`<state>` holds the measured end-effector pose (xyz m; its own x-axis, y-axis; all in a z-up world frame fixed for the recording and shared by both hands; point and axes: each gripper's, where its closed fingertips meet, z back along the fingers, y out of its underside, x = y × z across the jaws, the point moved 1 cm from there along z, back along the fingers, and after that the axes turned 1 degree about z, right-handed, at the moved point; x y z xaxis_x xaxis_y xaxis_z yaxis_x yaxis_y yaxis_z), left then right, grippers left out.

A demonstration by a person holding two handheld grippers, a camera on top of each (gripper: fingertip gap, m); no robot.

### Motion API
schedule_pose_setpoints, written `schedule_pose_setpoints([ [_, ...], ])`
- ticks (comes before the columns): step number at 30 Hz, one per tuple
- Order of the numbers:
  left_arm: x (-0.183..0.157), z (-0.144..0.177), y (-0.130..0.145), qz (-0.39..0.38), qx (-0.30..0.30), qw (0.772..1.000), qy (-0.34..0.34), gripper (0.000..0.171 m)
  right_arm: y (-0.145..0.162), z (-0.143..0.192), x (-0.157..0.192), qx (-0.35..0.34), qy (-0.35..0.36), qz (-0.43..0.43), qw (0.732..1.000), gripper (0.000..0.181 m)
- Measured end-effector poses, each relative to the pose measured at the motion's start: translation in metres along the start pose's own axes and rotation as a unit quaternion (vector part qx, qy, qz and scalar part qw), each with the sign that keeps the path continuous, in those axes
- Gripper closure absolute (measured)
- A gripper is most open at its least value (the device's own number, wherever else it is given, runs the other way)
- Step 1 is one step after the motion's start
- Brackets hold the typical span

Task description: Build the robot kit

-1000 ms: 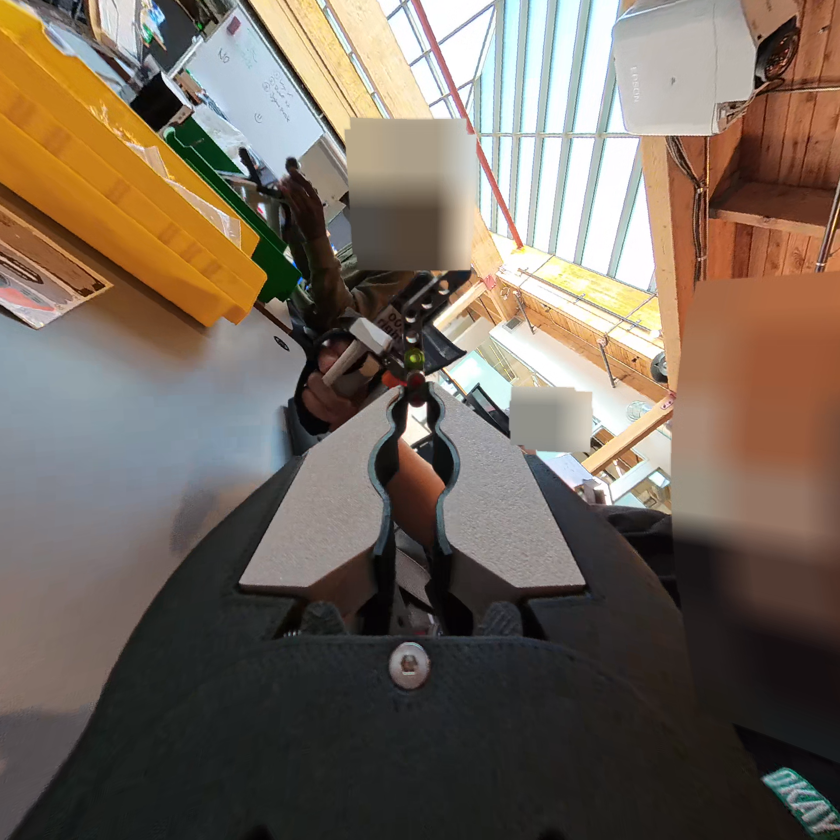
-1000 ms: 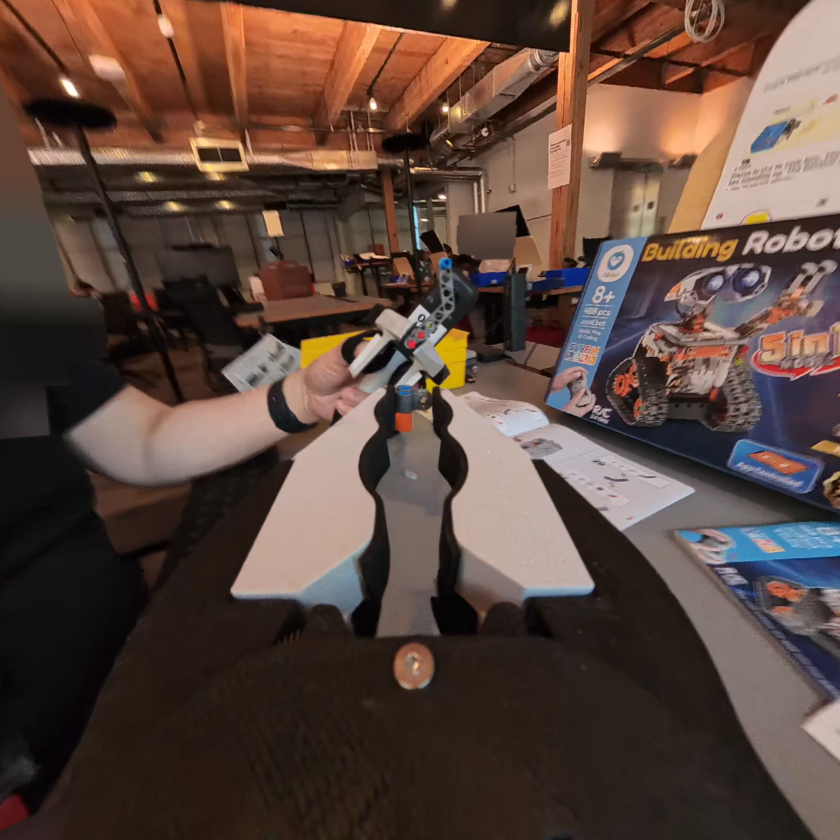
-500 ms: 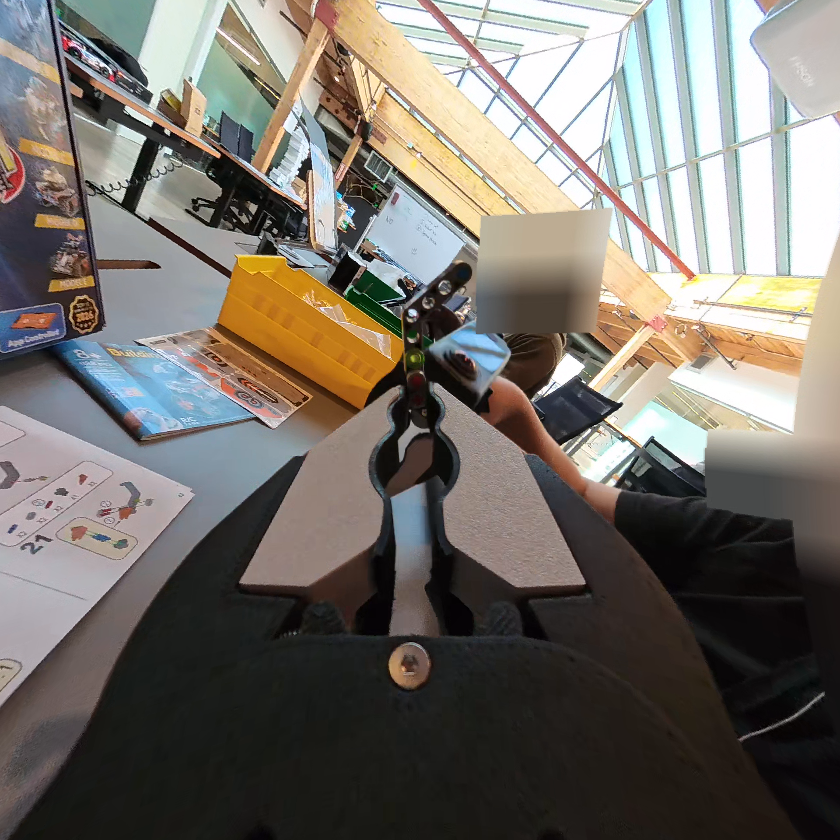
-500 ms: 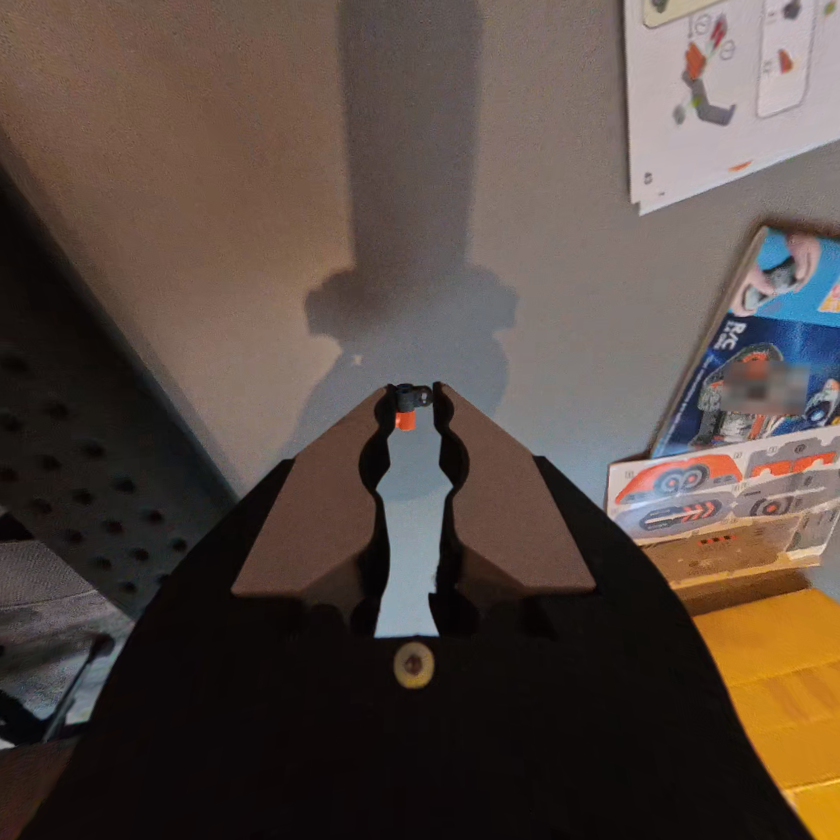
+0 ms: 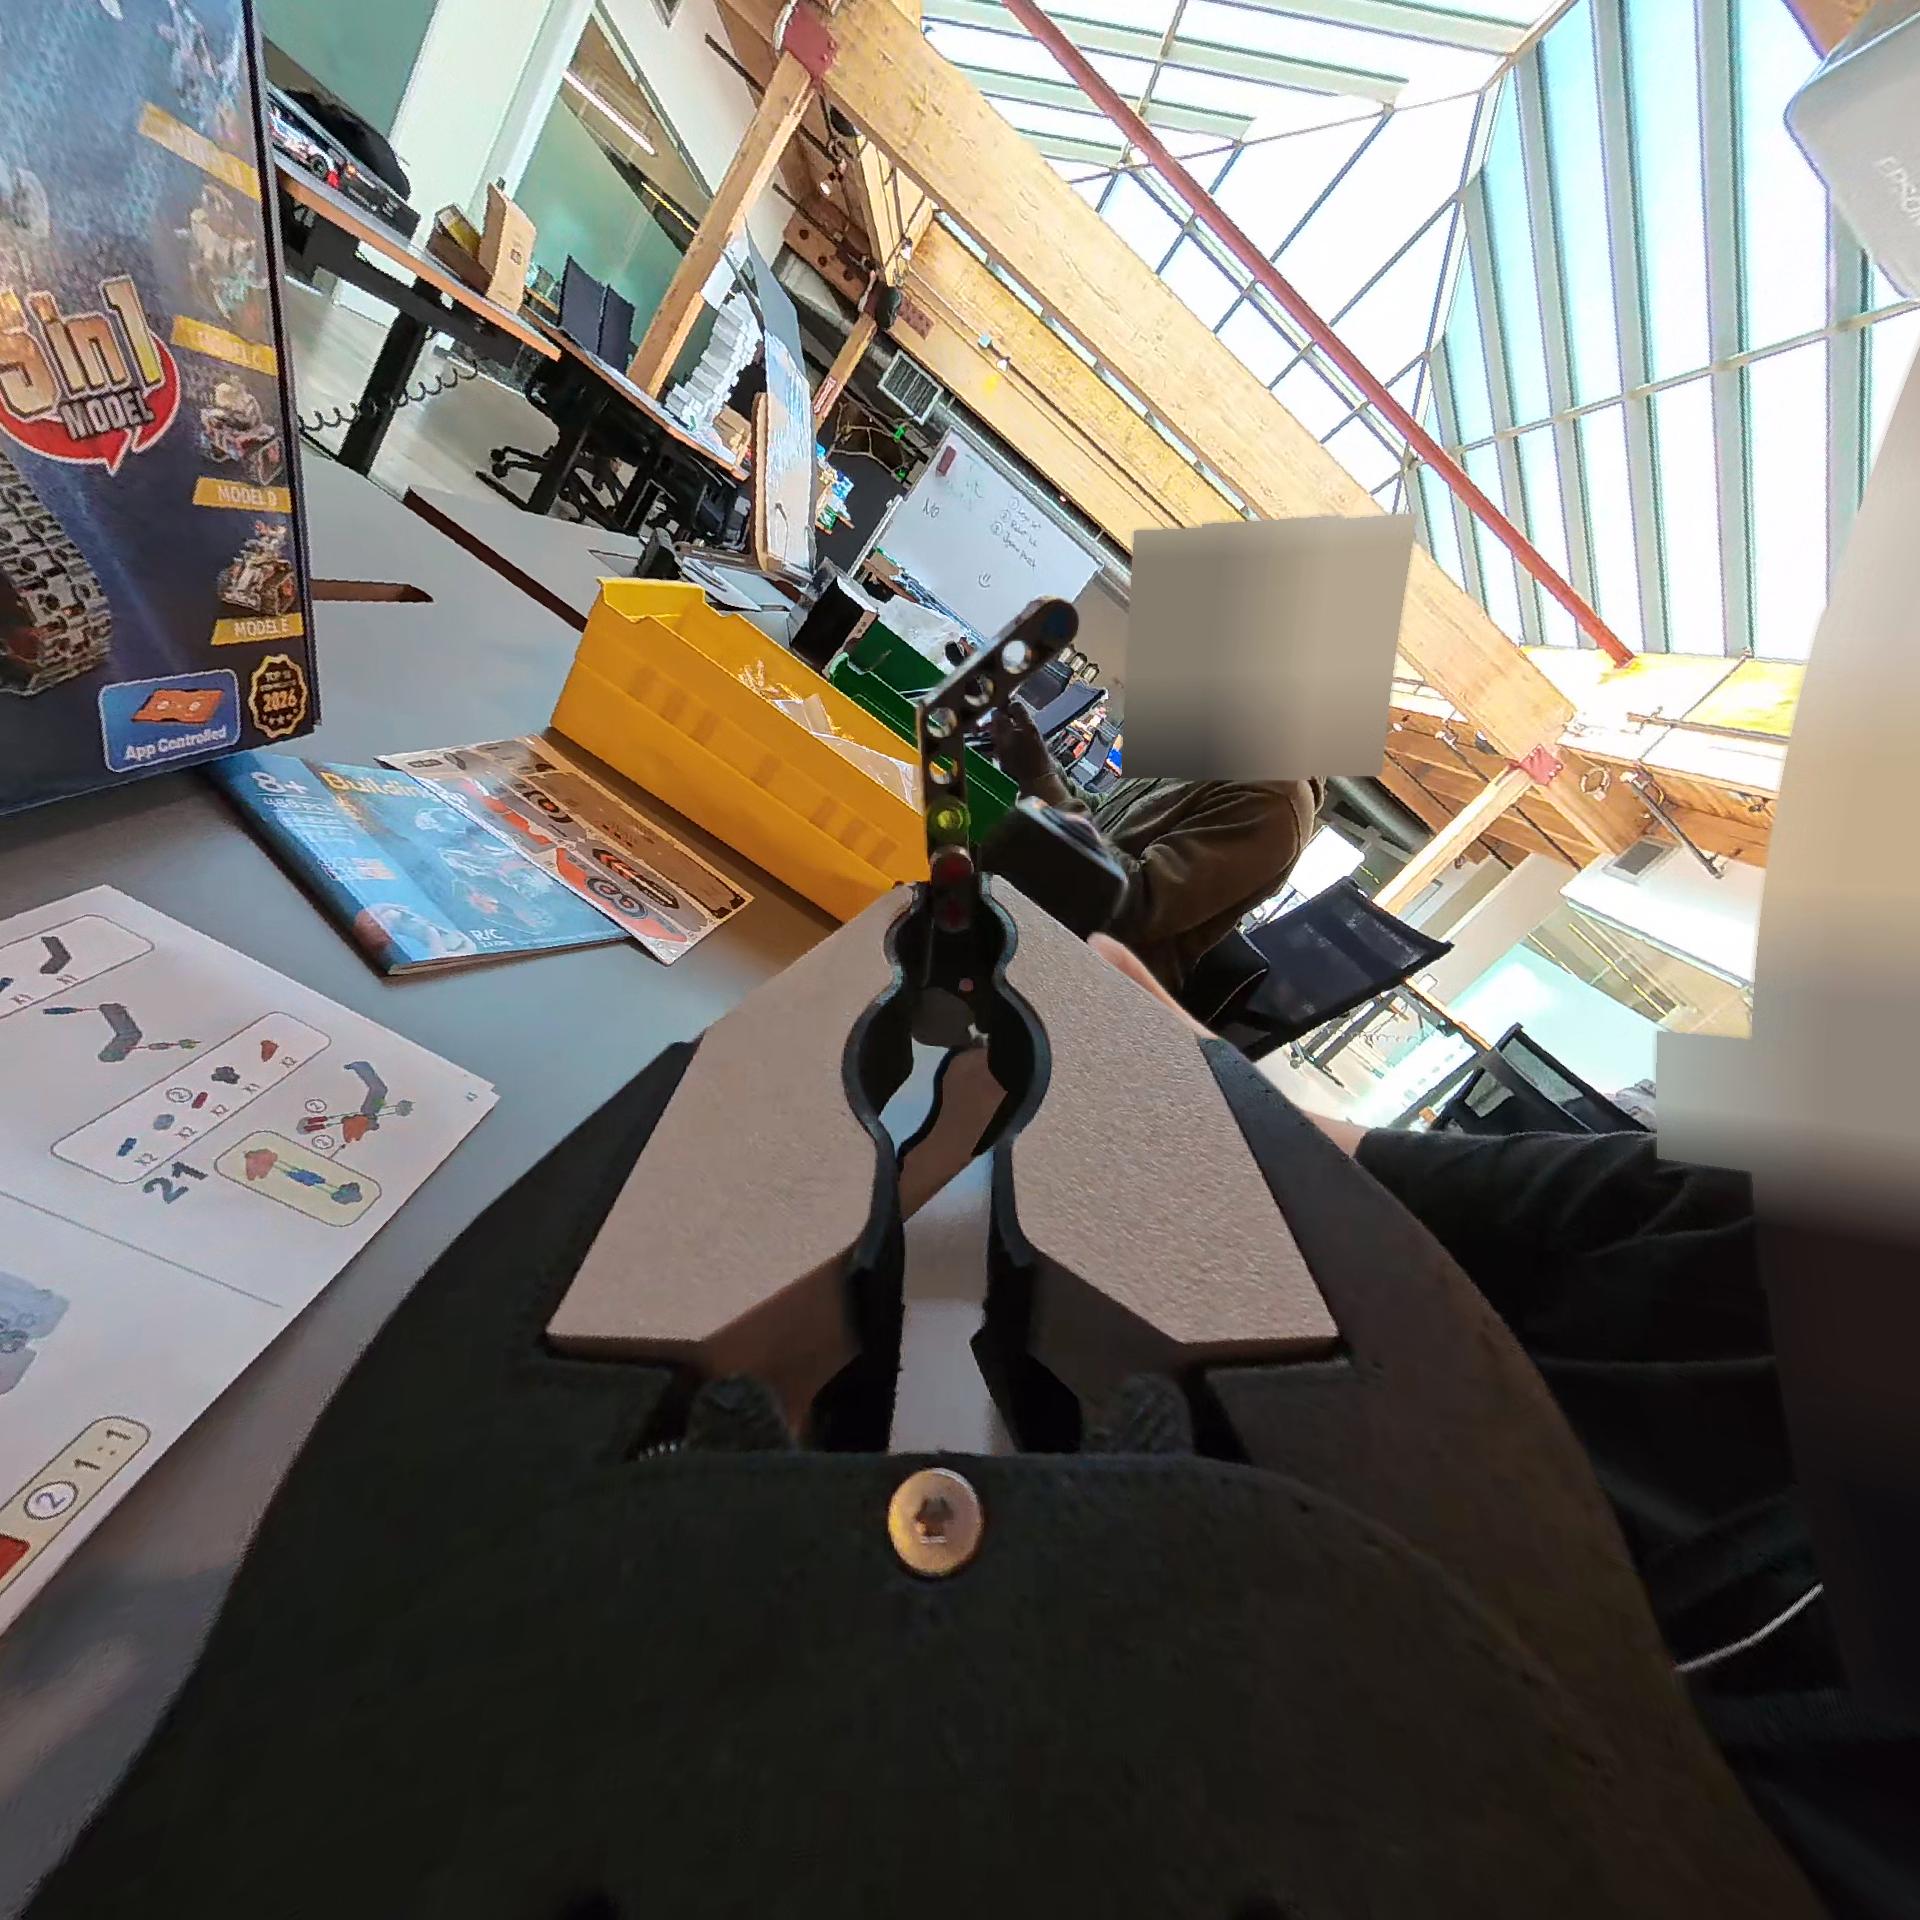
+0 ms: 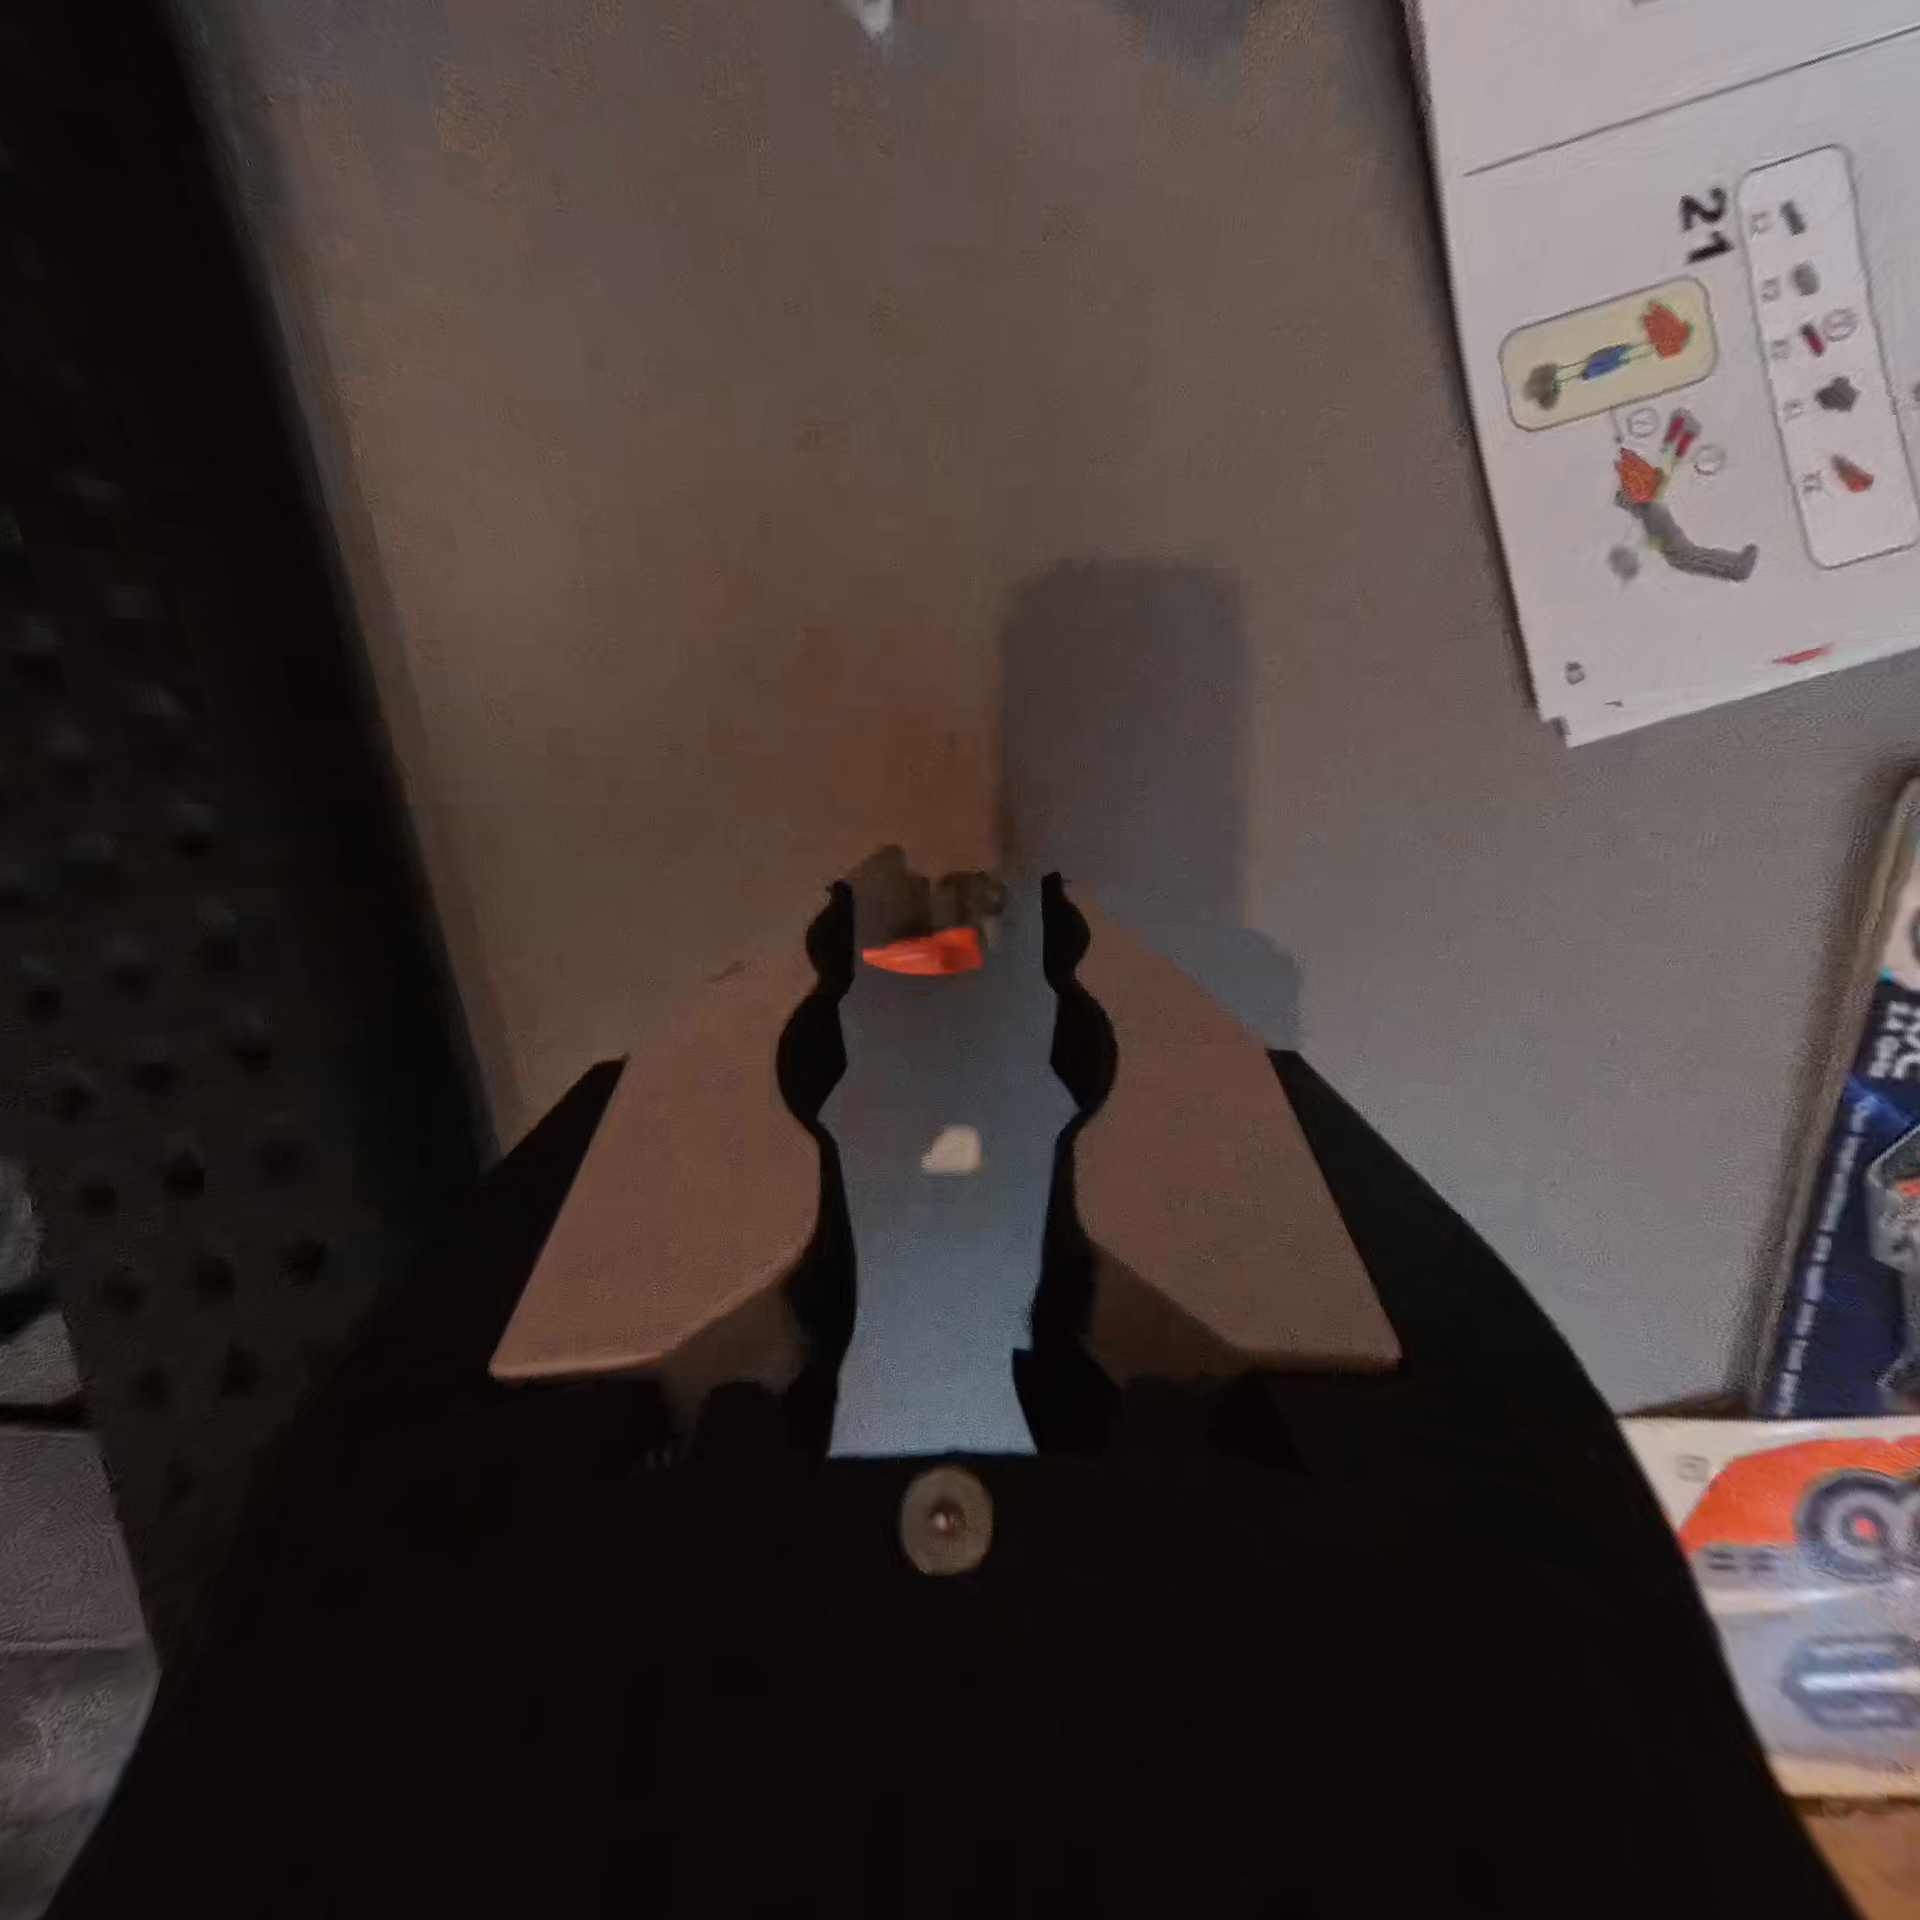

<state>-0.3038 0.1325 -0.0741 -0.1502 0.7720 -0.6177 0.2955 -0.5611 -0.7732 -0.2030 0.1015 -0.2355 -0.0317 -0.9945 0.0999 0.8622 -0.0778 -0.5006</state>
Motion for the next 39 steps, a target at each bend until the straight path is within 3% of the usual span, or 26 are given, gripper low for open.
schedule_pose_setpoints([
  [3,-0.001,0.0,0.0,0.004,-0.001,1.0,0.003,0.167,-0.001,0.018,-0.002,-0.156,-0.046,-0.112,0.98,0.154],
  [6,-0.001,-0.001,0.0,0.002,0.0,1.0,0.001,0.167,0.015,0.013,-0.005,-0.194,-0.05,-0.226,0.953,0.148],
  [9,-0.002,-0.002,0.0,0.004,-0.001,1.0,0.001,0.167,0.016,0.005,0.002,-0.223,-0.013,-0.262,0.939,0.148],
  [14,-0.001,-0.002,0.001,0.003,0.0,1.0,-0.001,0.167,0.016,0.006,-0.003,-0.23,0.06,-0.258,0.936,0.173],
  [17,0.0,-0.001,0.0,0.007,-0.002,1.0,-0.001,0.167,0.016,0.014,-0.008,-0.192,0.129,-0.195,0.953,0.173],
  [19,0.0,0.0,-0.002,0.008,-0.006,1.0,-0.001,0.167,0.014,0.022,-0.012,-0.151,0.193,-0.114,0.963,0.174],
  [21,0.0,0.002,-0.004,0.008,-0.009,1.0,-0.001,0.167,0.019,0.029,-0.02,-0.081,0.281,-0.006,0.956,0.174],
  [25,0.004,0.004,-0.005,0.01,-0.013,1.0,-0.007,0.166,0.028,0.034,-0.026,0.055,0.408,0.193,0.89,0.173],
  [28,0.007,0.005,-0.005,0.015,-0.014,1.0,-0.009,0.166,0.03,0.028,-0.02,0.094,0.429,0.265,0.858,0.173],
  [33,0.01,0.005,-0.005,0.021,-0.016,1.0,-0.012,0.166,0.039,0.02,-0.014,0.107,0.413,0.258,0.867,0.171],
  [36,0.011,0.005,-0.005,0.025,-0.017,0.999,-0.01,0.166,0.036,0.023,-0.005,0.069,0.378,0.209,0.899,0.161],
  [39,0.01,0.005,-0.004,0.027,-0.014,1.0,-0.007,0.166,0.026,0.034,-0.005,-0.026,0.323,0.094,0.941,0.154],
])
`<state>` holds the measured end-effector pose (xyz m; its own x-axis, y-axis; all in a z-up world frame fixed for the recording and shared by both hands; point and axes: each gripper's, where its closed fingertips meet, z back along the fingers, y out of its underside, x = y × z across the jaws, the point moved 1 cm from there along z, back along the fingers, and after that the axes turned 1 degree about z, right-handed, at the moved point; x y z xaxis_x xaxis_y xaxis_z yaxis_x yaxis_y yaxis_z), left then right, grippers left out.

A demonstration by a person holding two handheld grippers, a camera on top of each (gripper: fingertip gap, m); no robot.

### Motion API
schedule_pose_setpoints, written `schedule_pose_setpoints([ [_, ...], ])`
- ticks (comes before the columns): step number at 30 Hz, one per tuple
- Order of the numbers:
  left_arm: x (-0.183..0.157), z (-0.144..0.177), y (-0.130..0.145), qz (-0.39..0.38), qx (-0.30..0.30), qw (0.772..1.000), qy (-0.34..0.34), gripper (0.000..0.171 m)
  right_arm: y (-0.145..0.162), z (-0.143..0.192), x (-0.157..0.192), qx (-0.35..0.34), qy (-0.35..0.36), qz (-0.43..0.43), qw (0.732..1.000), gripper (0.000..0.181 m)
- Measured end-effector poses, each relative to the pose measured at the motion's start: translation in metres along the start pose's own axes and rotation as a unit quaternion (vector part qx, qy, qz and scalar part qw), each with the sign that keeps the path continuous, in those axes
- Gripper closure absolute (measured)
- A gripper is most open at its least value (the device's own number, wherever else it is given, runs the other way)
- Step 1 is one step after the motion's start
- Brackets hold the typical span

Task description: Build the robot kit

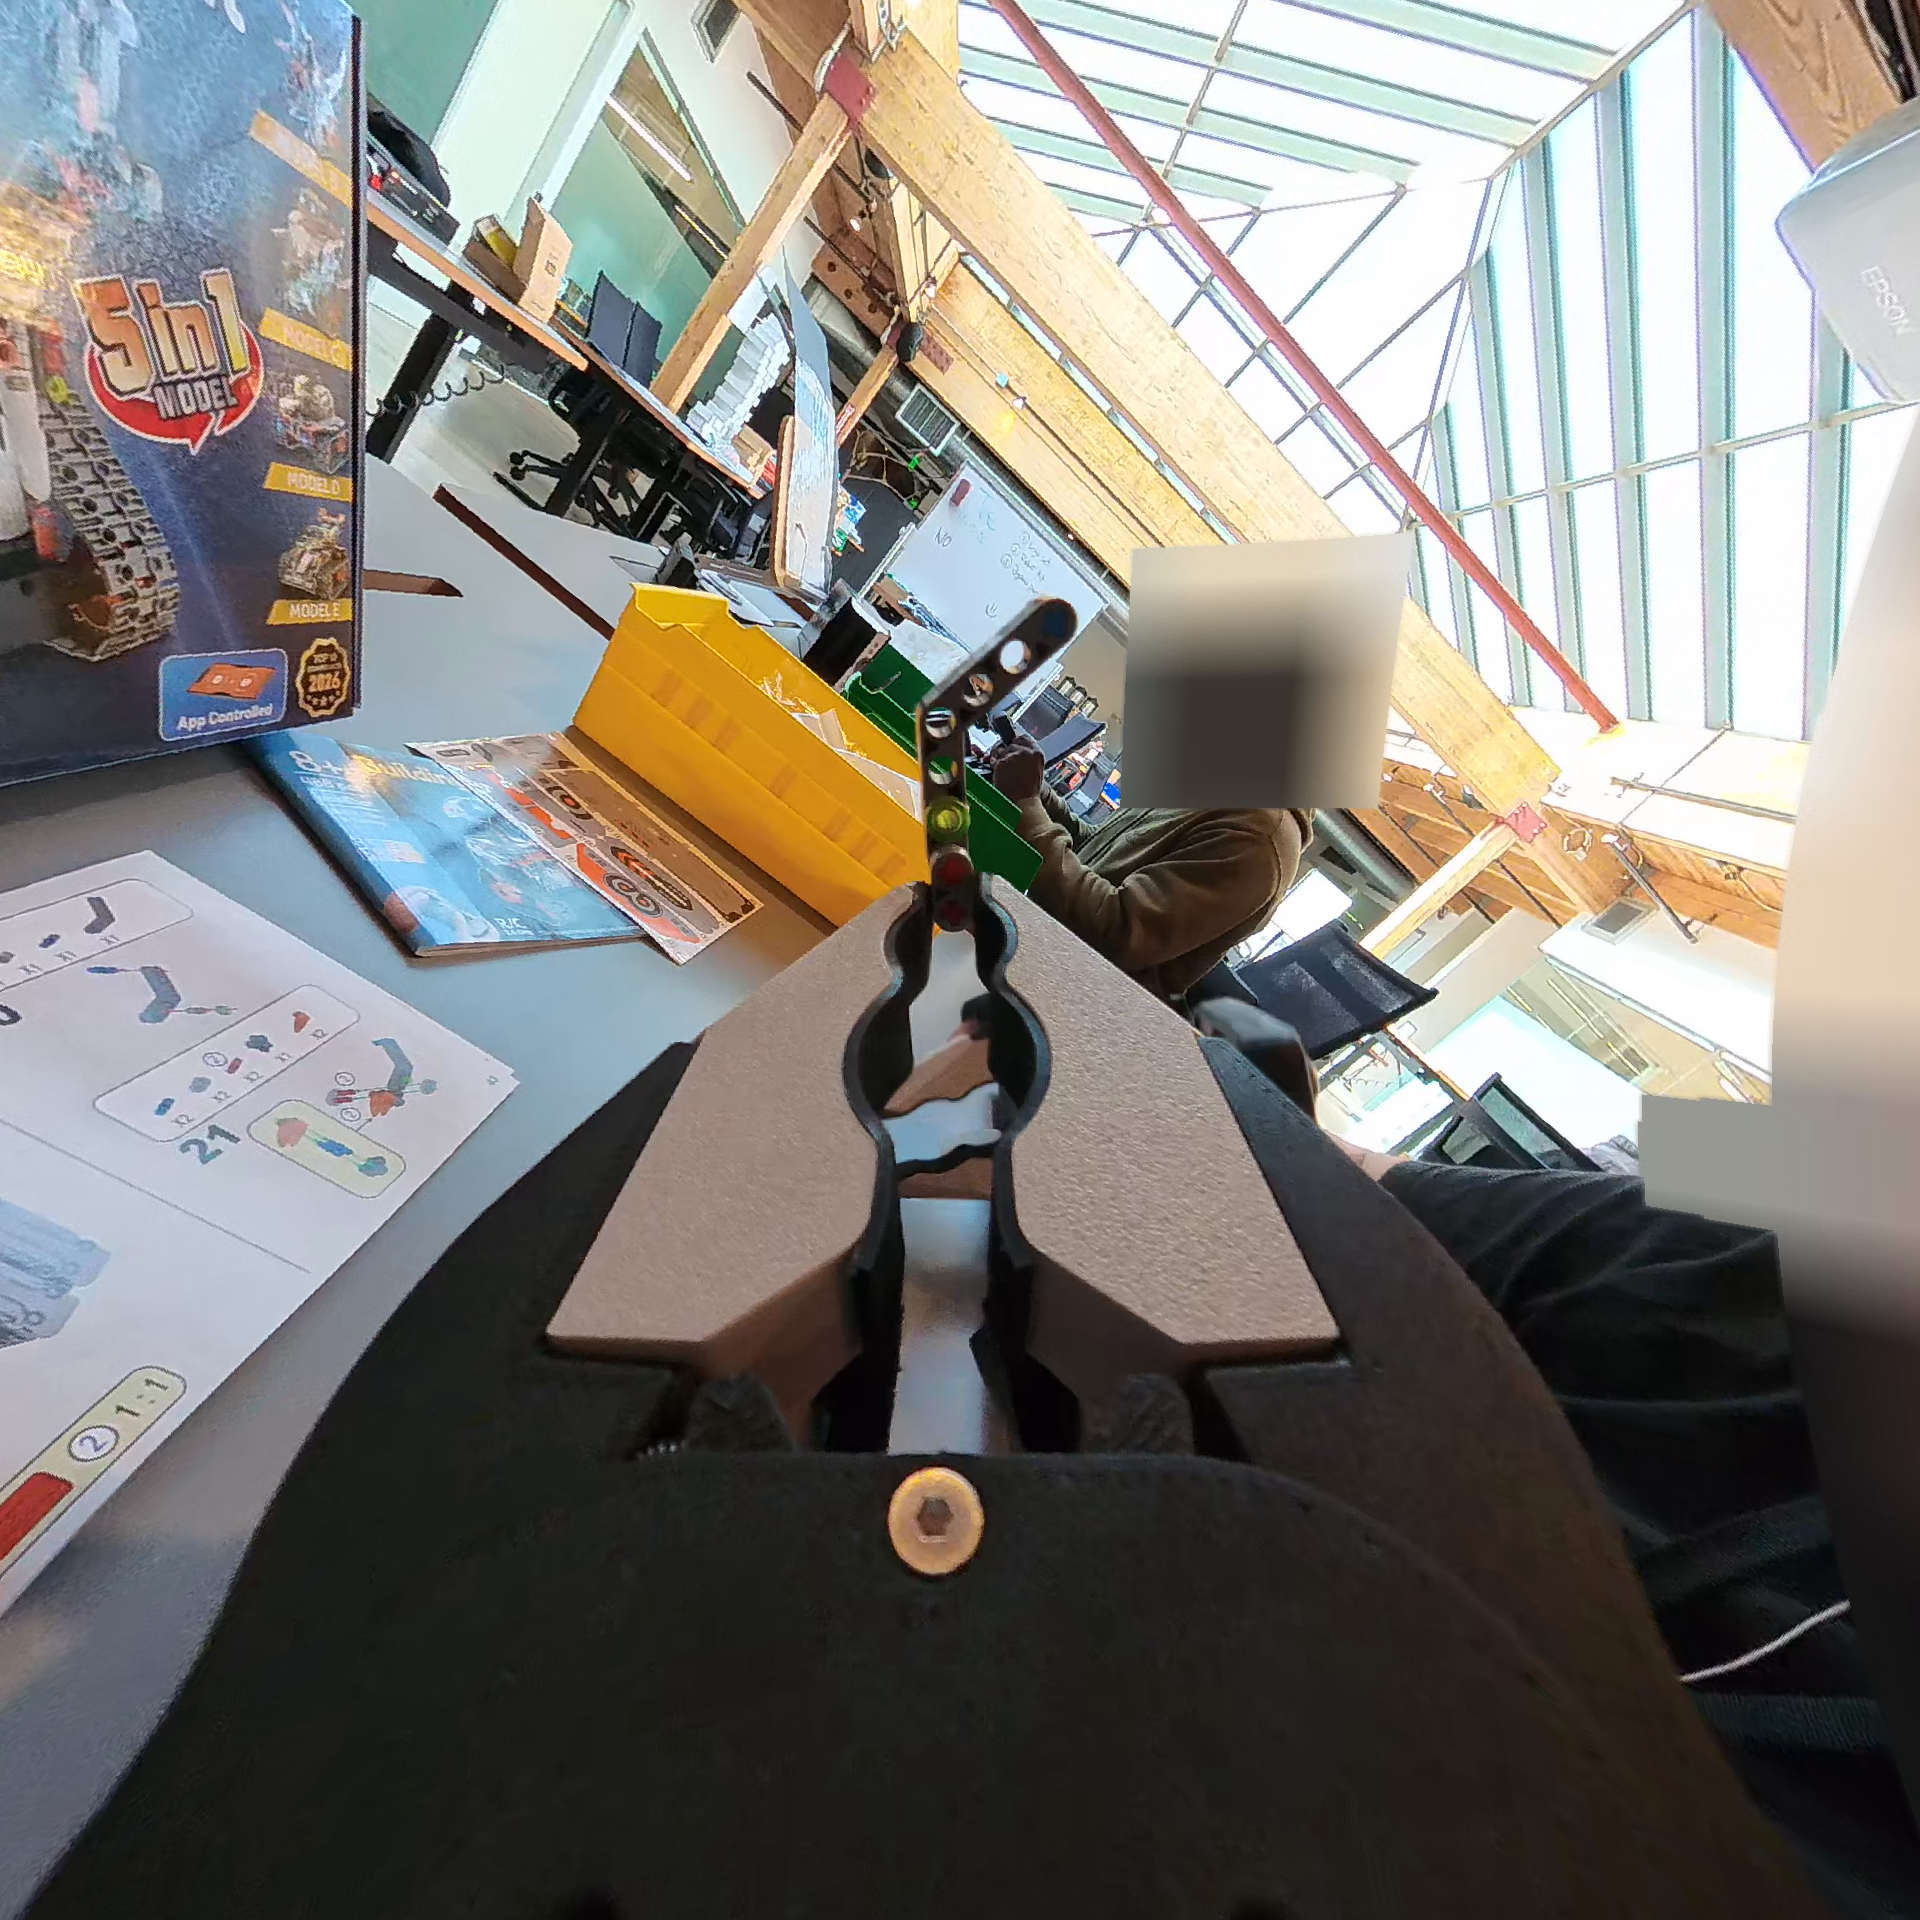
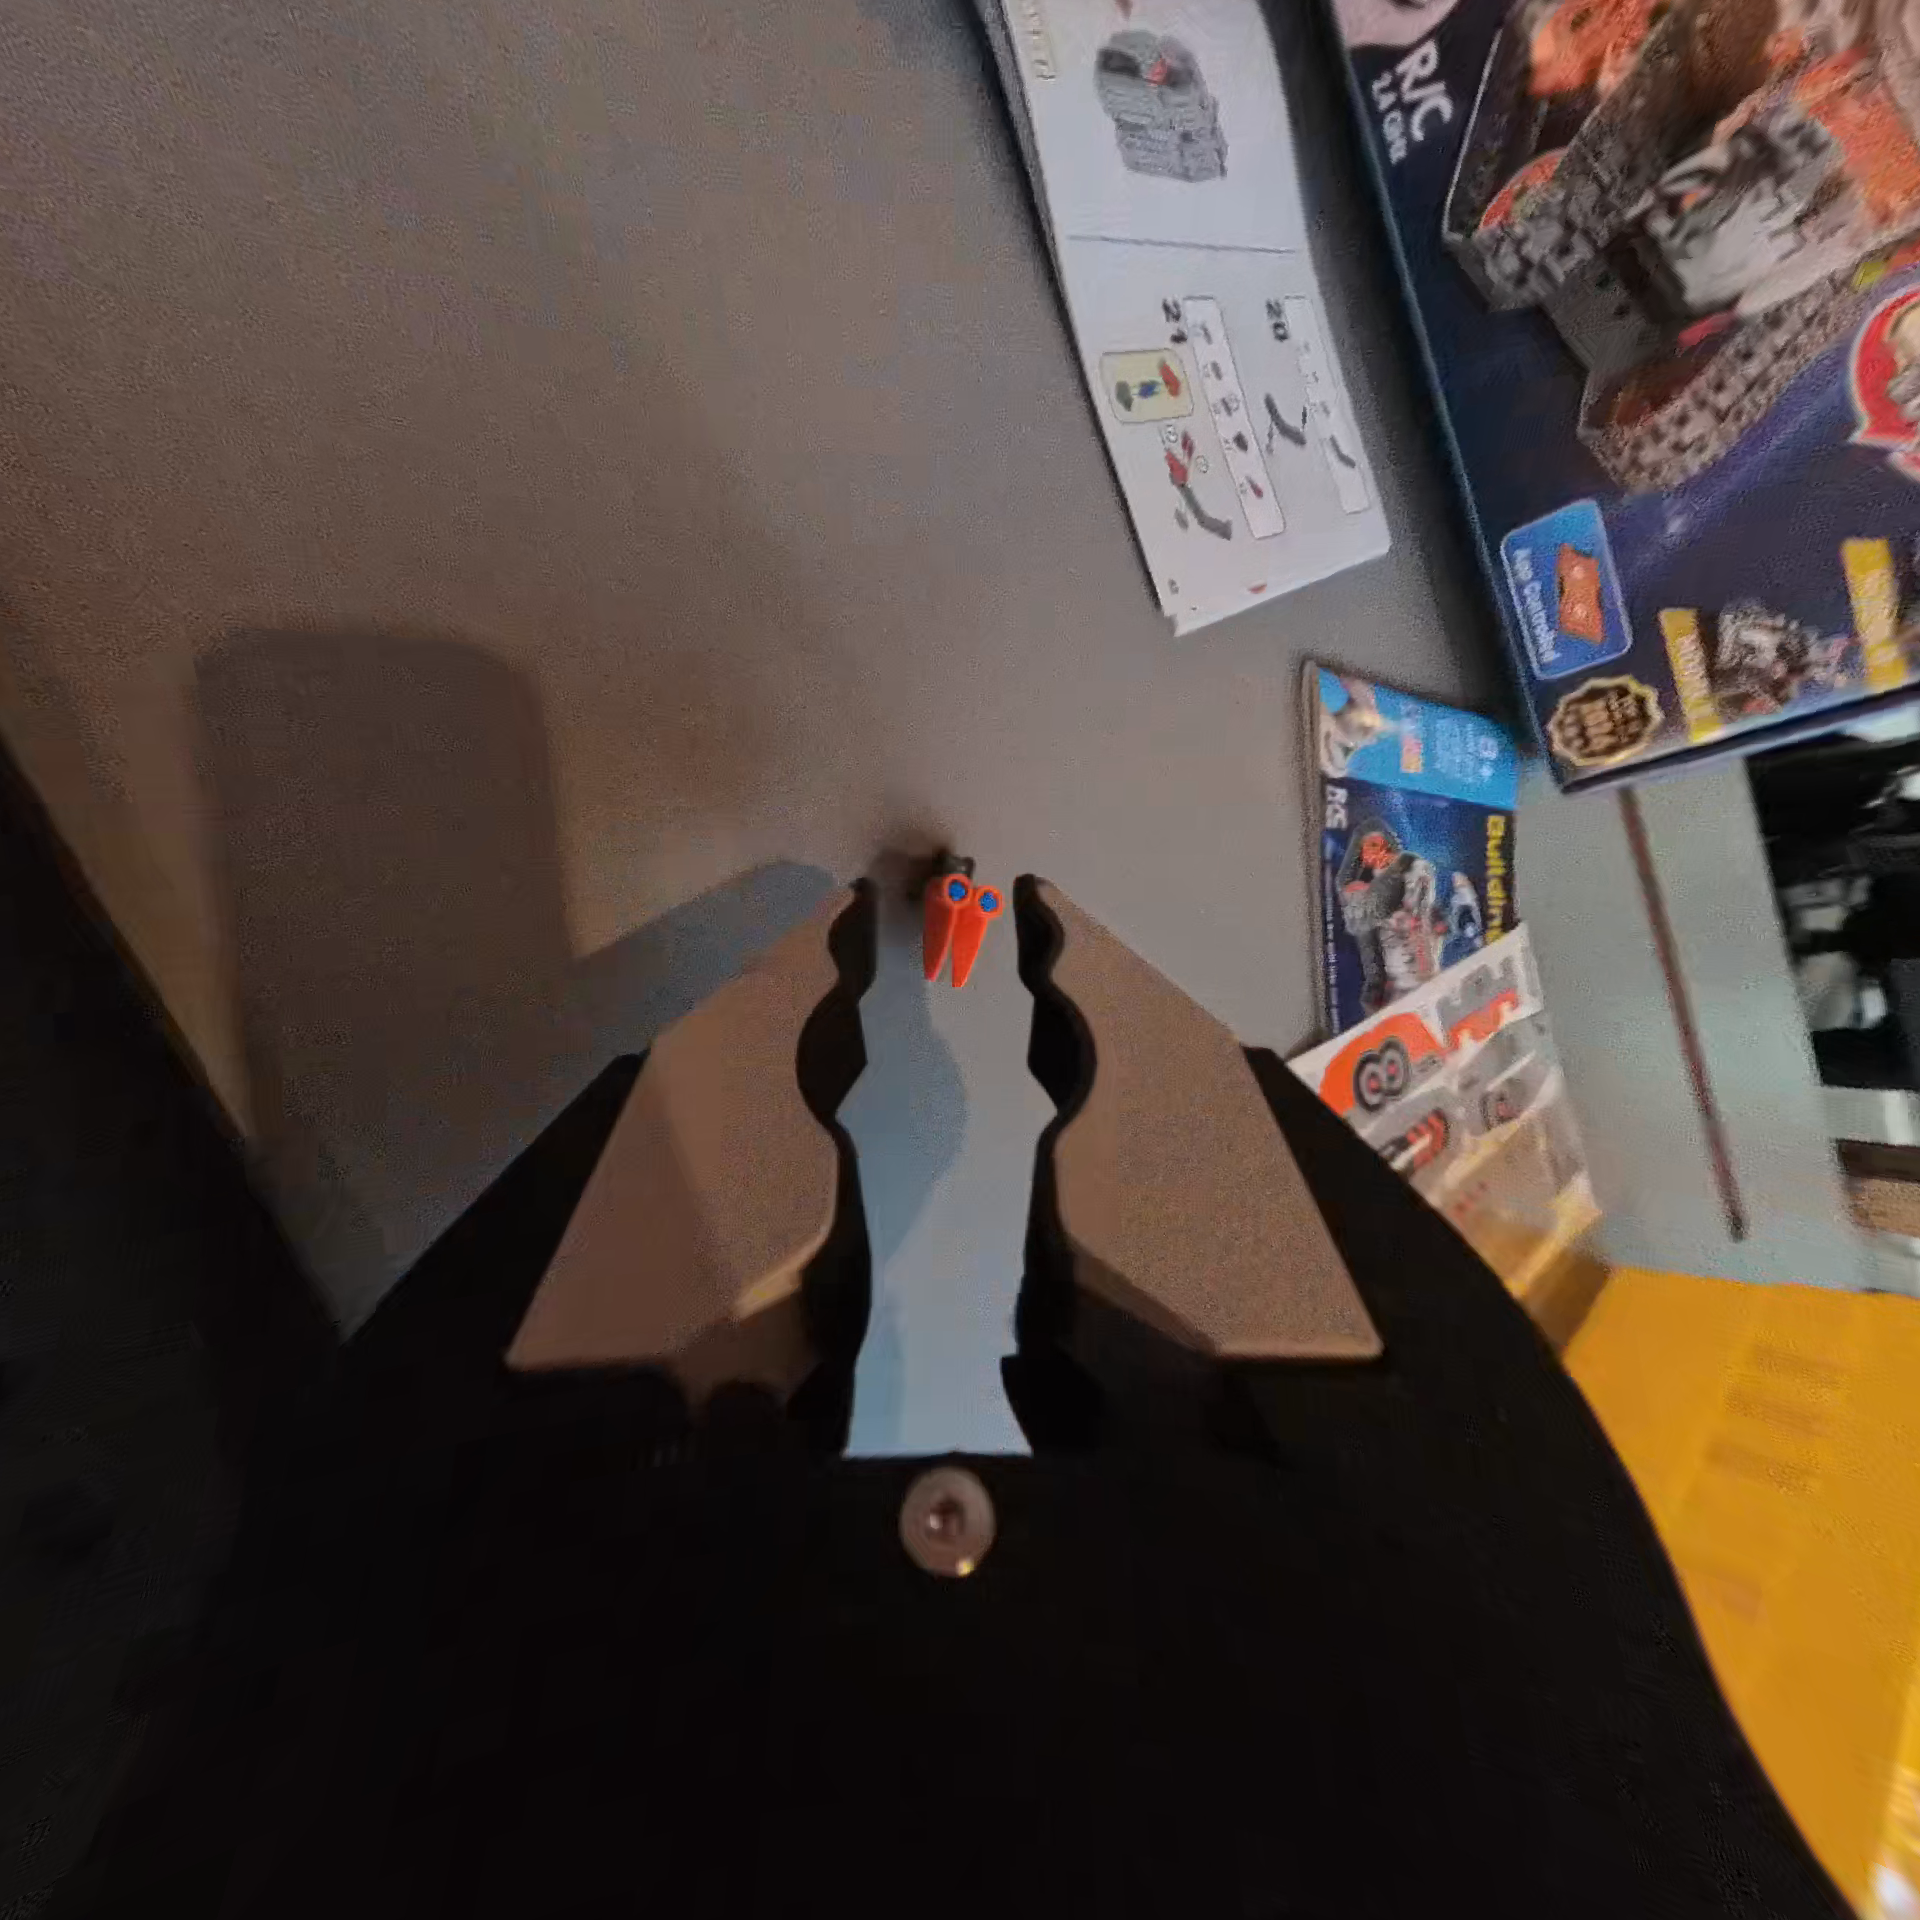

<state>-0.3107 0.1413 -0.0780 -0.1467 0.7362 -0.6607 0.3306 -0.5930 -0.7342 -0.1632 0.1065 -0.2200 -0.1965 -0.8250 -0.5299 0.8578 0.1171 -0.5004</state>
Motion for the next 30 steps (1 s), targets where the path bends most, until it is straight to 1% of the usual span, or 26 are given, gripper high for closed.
schedule_pose_setpoints([
  [2,-0.002,0.0,-0.001,-0.003,0.0,1.0,0.002,0.166,0.001,-0.004,-0.004,-0.018,-0.057,-0.103,0.993,0.145],
  [3,-0.003,0.0,-0.001,-0.005,-0.001,1.0,0.002,0.166,0.003,-0.009,-0.005,-0.022,-0.086,-0.14,0.986,0.141],
  [6,-0.008,0.003,-0.006,-0.012,-0.009,1.0,0.003,0.166,0.011,-0.019,-0.006,-0.028,-0.123,-0.196,0.972,0.138],
  [8,-0.012,0.006,-0.009,-0.019,-0.014,1.0,0.003,0.166,0.012,-0.022,-0.002,-0.031,-0.146,-0.216,0.965,0.147],
  [11,-0.013,0.011,-0.012,-0.03,-0.016,0.999,-0.006,0.167,0.011,-0.024,0.002,-0.035,-0.151,-0.228,0.961,0.154],
  [16,-0.026,0.015,-0.015,-0.021,-0.013,1.0,-0.001,0.167,0.006,-0.02,0.015,-0.02,-0.172,-0.269,0.947,0.144],
  [21,-0.044,0.013,-0.014,-0.046,0.001,0.999,0.005,0.167,0.004,-0.015,0.024,-0.025,-0.189,-0.279,0.941,0.144],
  [24,-0.046,0.014,-0.014,-0.047,0.001,0.999,0.007,0.167,0.005,-0.011,0.025,-0.032,-0.205,-0.284,0.936,0.143],
  [27,-0.046,0.017,-0.017,-0.046,-0.004,0.999,0.006,0.167,0.012,-0.004,0.016,-0.051,-0.215,-0.265,0.939,0.141],
  [28,-0.046,0.018,-0.018,-0.046,-0.006,0.999,0.007,0.167,0.013,-0.001,0.012,-0.067,-0.22,-0.254,0.94,0.14],
  [30,-0.049,0.021,-0.021,-0.051,-0.01,0.999,0.008,0.167,0.011,0.007,0.006,-0.121,-0.246,-0.212,0.938,0.141],
])
